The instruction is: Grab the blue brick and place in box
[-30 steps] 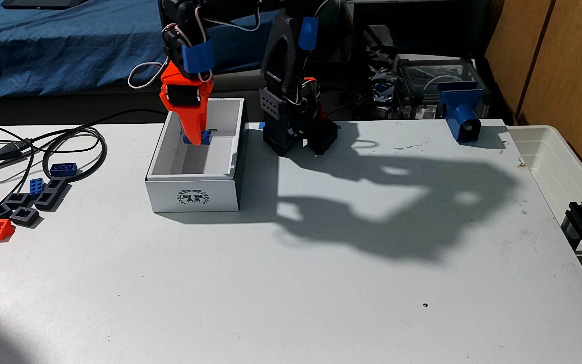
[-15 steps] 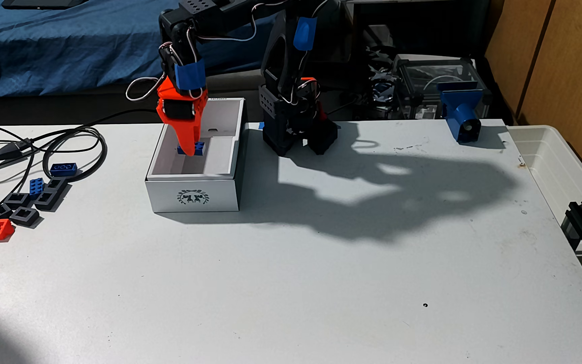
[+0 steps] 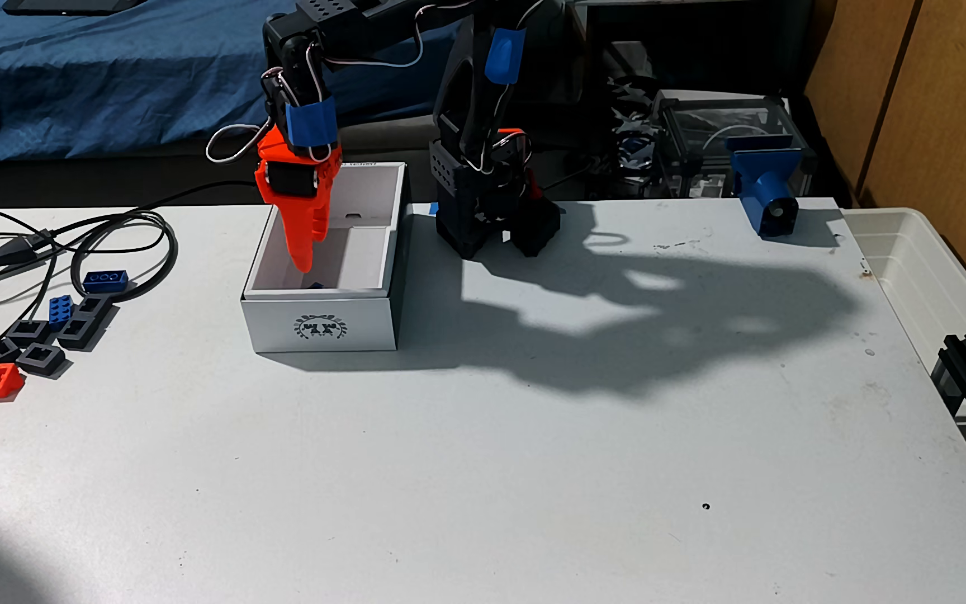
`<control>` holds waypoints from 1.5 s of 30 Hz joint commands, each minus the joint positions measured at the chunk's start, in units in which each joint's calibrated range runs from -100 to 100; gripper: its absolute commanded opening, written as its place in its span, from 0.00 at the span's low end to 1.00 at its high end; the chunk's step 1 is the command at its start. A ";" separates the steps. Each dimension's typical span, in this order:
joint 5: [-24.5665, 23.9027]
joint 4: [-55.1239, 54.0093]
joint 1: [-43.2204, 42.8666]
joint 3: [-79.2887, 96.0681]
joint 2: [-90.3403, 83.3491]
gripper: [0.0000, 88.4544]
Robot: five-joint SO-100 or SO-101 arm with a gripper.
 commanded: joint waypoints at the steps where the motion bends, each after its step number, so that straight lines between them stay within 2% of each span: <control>1: 0.28 0.36 0.40 -0.25 -1.93 0.22; 7: -0.25 0.70 0.25 -1.31 -2.18 0.21; 13: -0.61 9.23 -1.68 -9.30 -2.10 0.21; 18: -4.30 14.83 -4.73 -15.60 -2.10 0.21; 27: -13.93 14.92 -15.50 -18.26 -2.01 0.21; 34: -22.50 13.11 -26.72 -17.82 -1.84 0.21; 39: -25.76 7.25 -32.44 -15.87 -1.93 0.21; 45: -28.34 -4.73 -35.71 -7.70 -1.93 0.21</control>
